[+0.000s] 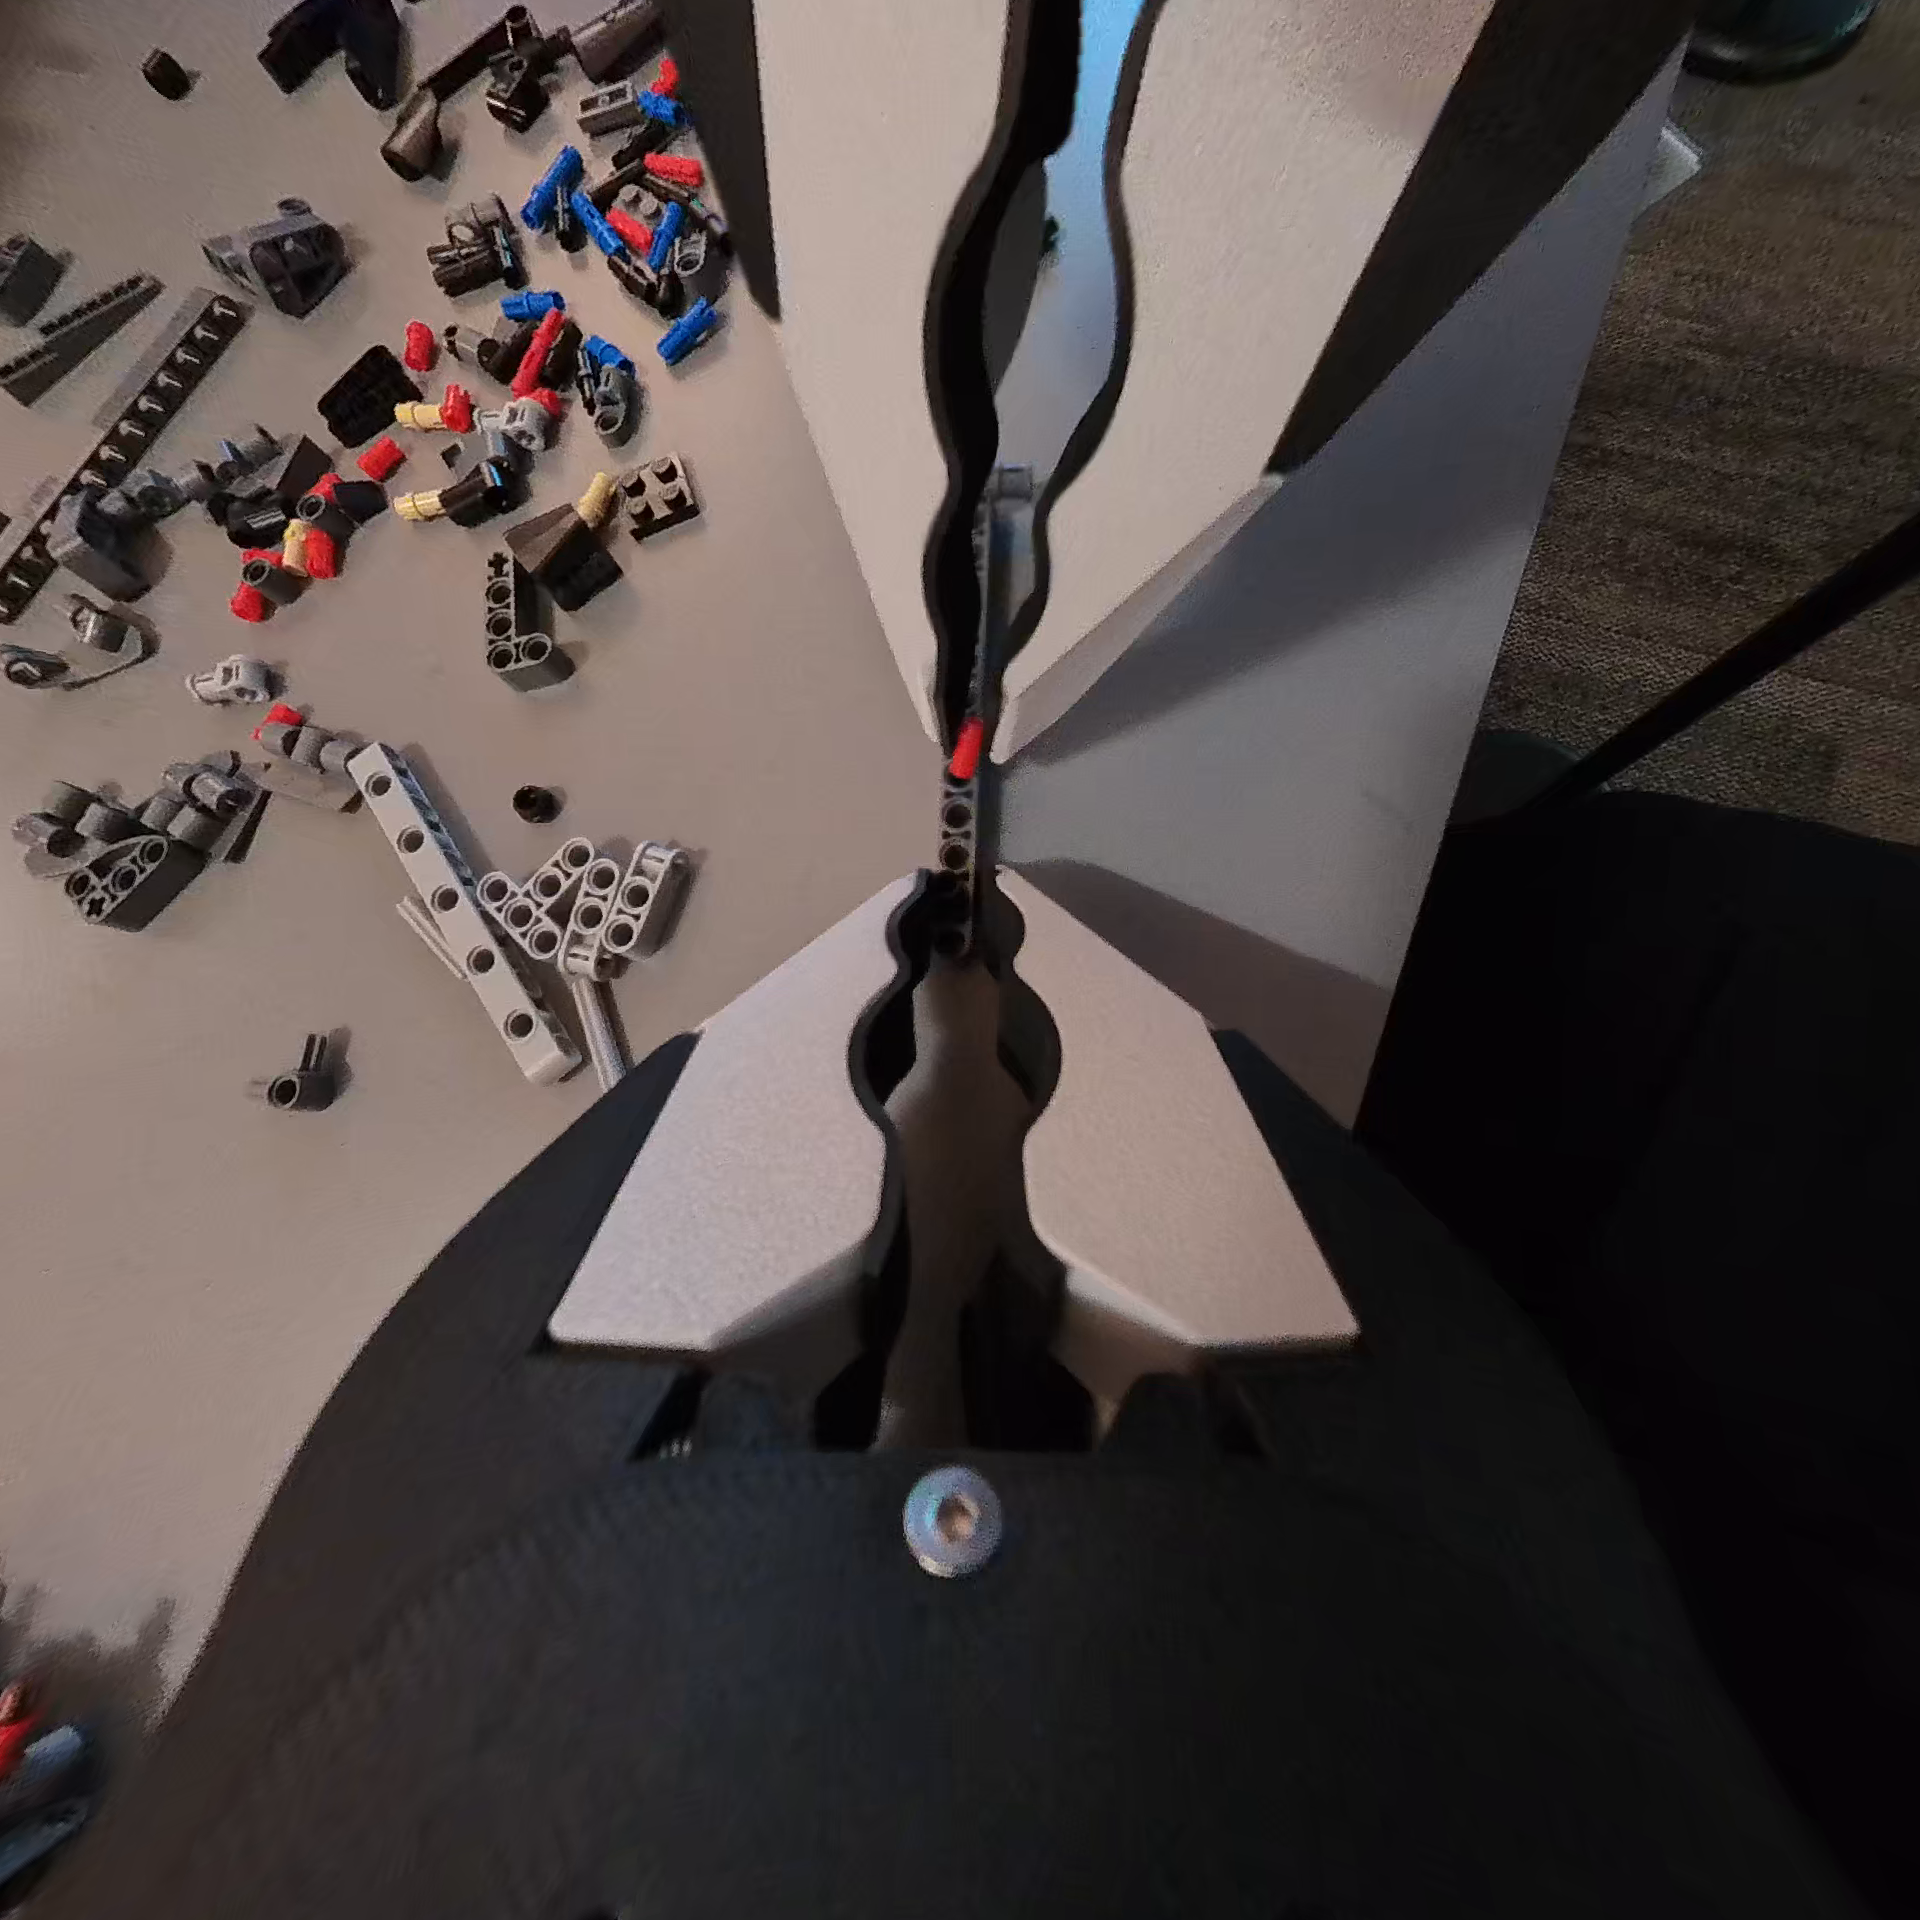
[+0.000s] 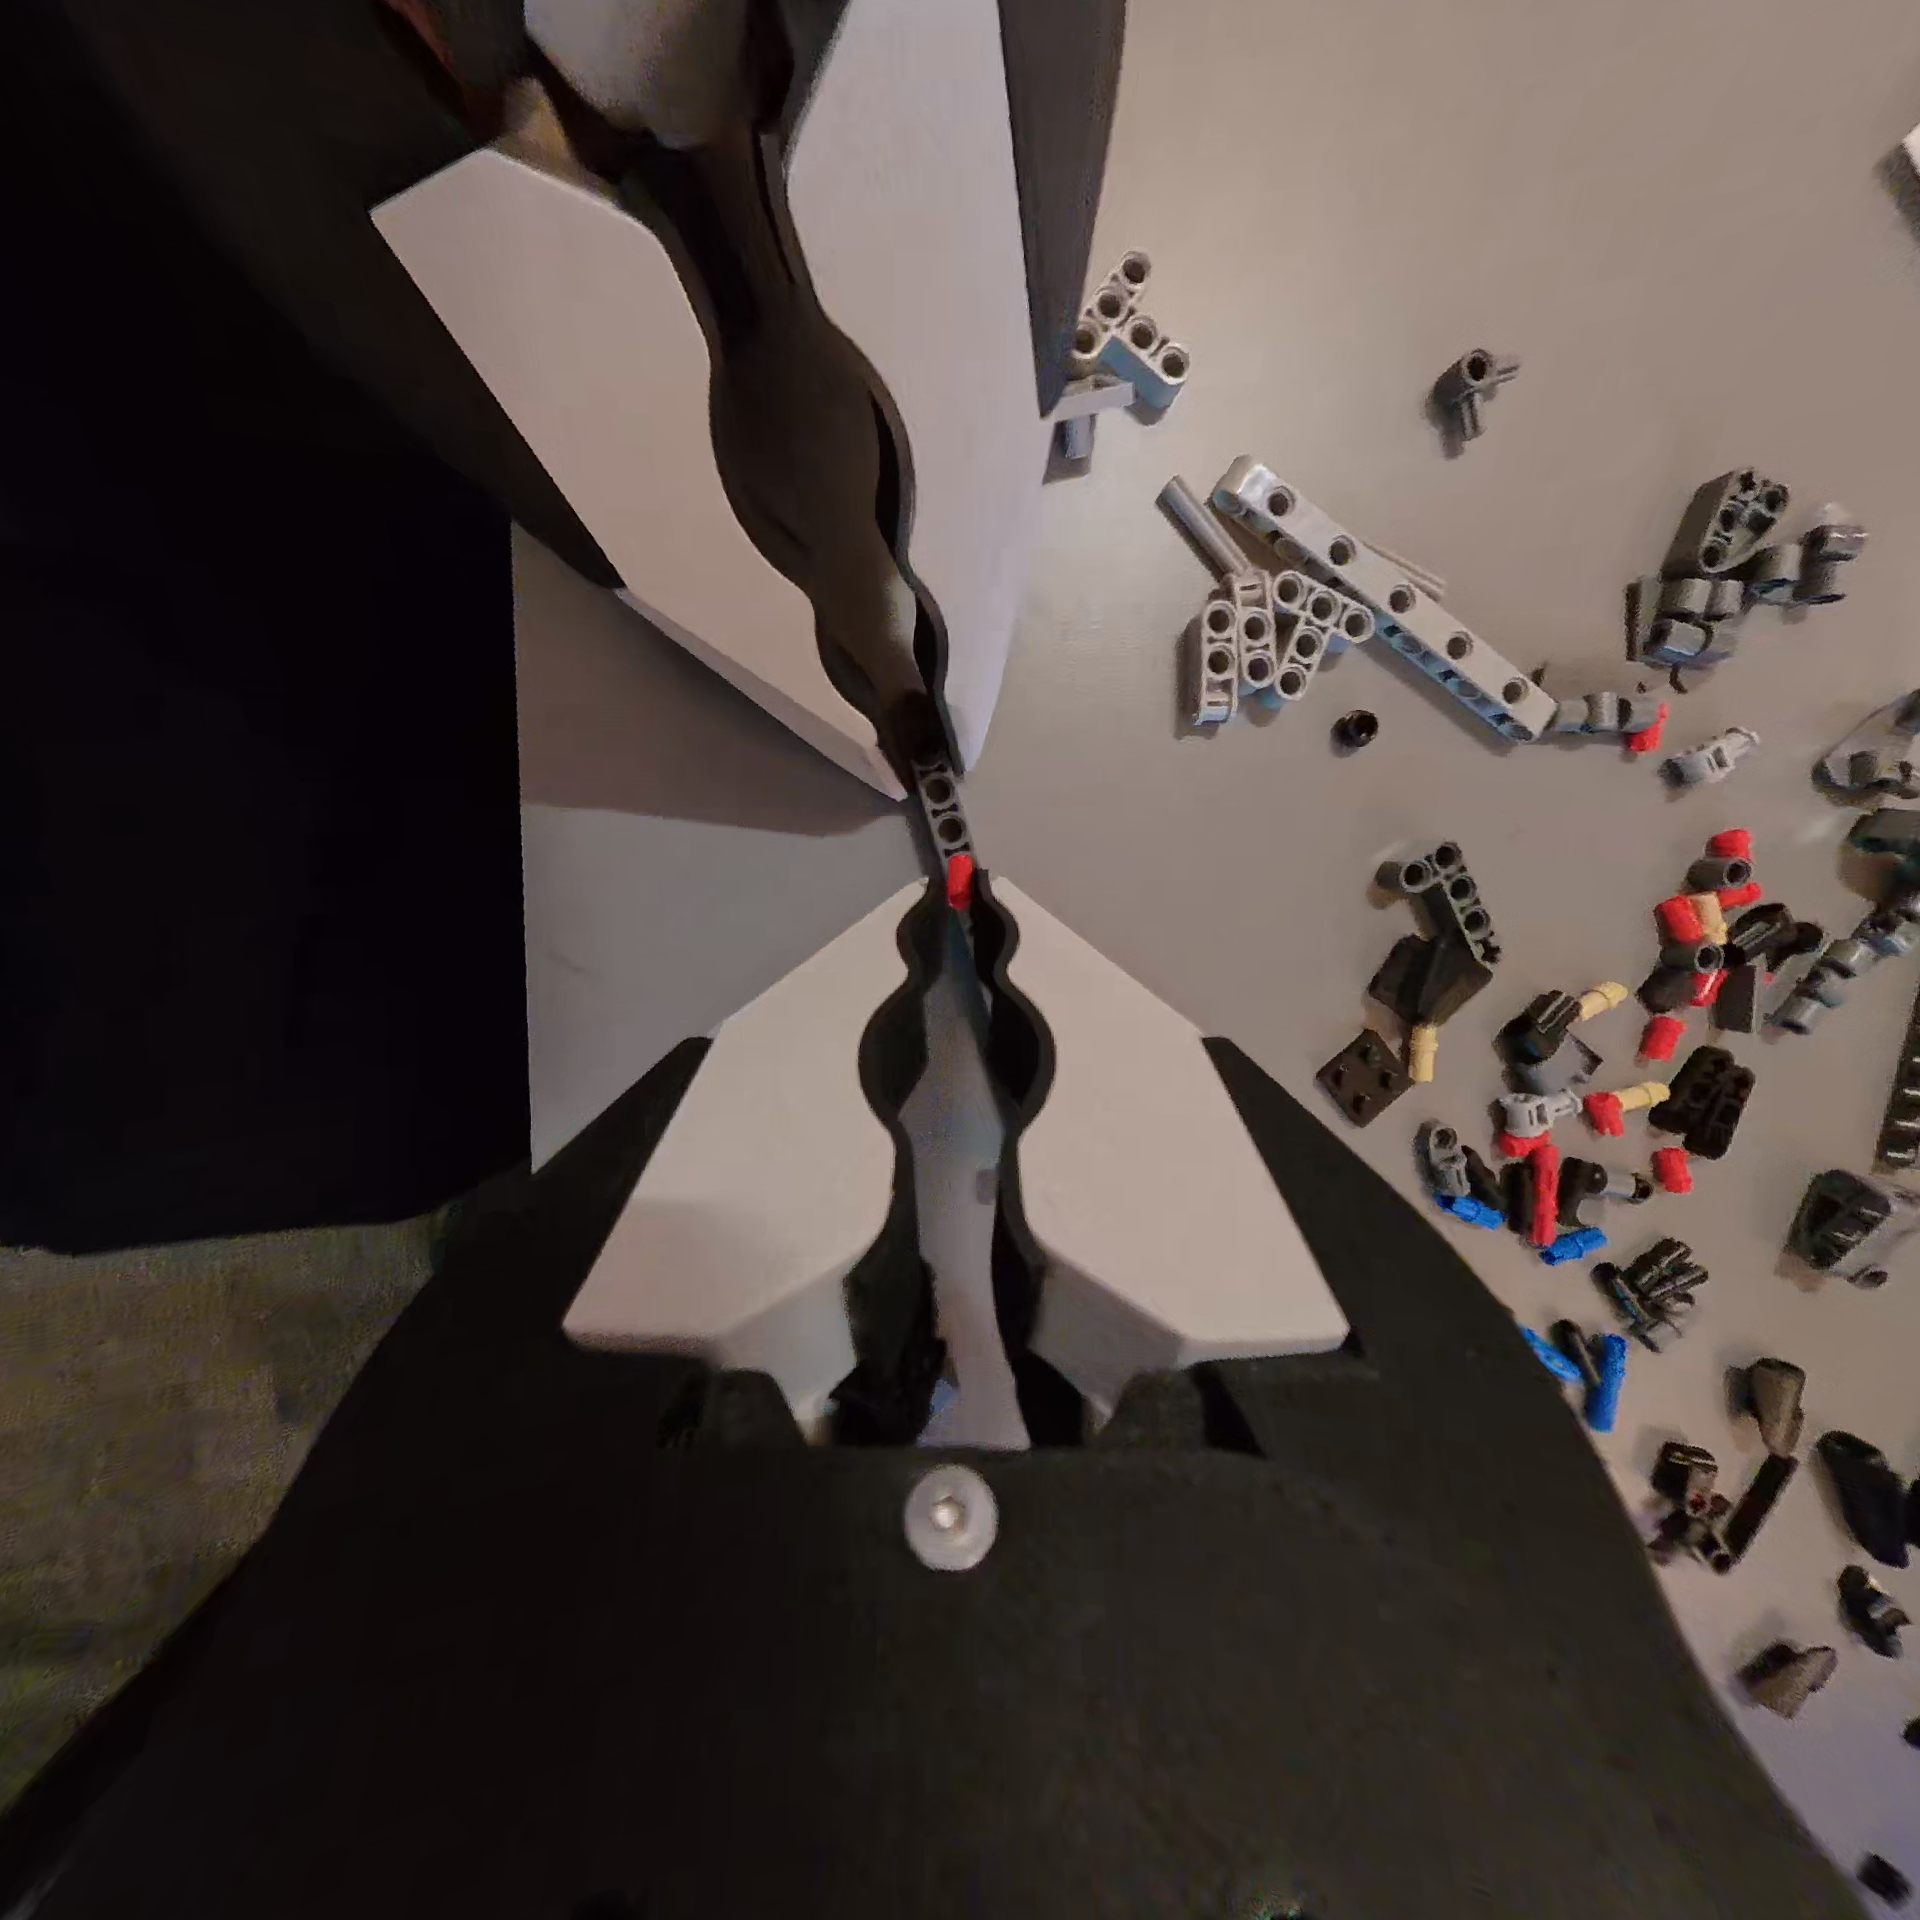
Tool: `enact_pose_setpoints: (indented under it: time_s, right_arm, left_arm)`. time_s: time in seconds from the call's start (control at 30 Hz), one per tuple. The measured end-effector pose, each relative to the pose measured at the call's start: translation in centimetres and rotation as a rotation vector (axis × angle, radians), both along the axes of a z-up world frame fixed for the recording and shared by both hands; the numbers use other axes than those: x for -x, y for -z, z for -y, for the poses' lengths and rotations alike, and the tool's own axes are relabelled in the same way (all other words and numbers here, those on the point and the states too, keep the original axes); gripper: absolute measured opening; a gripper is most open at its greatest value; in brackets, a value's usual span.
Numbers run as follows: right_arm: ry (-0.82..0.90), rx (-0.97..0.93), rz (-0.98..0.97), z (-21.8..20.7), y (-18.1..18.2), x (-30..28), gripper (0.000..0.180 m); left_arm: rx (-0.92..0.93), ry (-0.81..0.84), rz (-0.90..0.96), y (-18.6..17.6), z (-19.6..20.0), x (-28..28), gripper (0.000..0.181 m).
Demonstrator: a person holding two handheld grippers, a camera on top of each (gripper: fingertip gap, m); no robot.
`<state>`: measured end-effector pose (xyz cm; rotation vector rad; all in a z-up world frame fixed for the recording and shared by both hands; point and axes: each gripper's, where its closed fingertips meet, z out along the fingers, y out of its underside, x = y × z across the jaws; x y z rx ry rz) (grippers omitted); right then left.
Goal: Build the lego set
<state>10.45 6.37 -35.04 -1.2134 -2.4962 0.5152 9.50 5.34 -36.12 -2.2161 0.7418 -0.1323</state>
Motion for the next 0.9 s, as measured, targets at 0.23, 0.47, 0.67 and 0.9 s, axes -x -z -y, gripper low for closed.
enact_pose_setpoints:
  time_s: [0.23, 0.47, 0.67, 0.9]
  right_arm:
    - [0.0, 0.008, 0.042, -0.2, -1.2, 0.1, 0.001]
    - [0.069, 0.42, -0.033, 1.8, -5.6, 0.1, 0.002]
    - [0.101, 0.523, -0.018, 2.0, -6.4, -0.1, 0.002]
    - [0.097, 0.662, -0.035, 2.6, -8.1, -0.5, 0.002]
  left_arm:
    - [-0.104, -0.026, 0.012, -1.9, -0.2, 0.6, 0.019]
    - [-0.476, 0.057, -0.195, -7.1, 0.2, -1.0, 0.016]
    - [-0.549, 0.071, -0.266, -8.0, 0.4, -1.5, 0.011]
    - [-0.601, 0.068, -0.328, -8.8, 0.4, -1.7, 0.002]
